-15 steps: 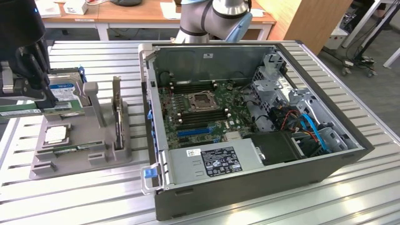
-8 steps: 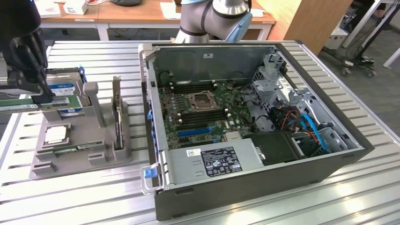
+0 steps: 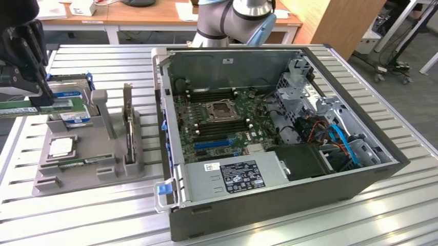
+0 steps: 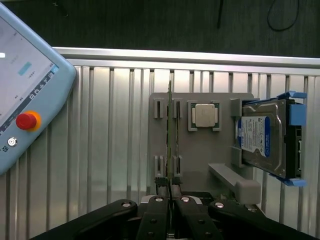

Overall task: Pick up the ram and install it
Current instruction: 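Pick up the ram and move it above insertion slot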

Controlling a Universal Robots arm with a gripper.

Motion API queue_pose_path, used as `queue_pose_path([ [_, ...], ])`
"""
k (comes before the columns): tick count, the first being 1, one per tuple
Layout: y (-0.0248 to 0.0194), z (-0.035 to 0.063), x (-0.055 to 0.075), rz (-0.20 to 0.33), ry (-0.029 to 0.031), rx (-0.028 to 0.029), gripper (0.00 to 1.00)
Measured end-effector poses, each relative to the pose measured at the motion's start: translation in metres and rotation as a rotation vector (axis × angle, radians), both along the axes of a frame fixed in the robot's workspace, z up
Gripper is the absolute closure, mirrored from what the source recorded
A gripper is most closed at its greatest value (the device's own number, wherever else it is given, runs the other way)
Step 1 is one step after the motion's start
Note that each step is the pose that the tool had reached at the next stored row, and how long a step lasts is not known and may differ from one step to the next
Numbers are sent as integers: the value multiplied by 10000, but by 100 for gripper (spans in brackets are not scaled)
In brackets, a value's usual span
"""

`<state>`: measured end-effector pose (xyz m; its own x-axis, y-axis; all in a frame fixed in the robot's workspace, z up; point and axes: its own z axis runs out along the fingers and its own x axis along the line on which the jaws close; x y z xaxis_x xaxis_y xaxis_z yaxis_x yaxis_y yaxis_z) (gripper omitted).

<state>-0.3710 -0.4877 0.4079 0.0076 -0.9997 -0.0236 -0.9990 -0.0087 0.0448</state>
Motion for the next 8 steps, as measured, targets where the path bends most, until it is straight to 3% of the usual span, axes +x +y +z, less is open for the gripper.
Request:
queue_pose_path([
  [8, 0, 6, 1, 1, 1, -1, 88],
])
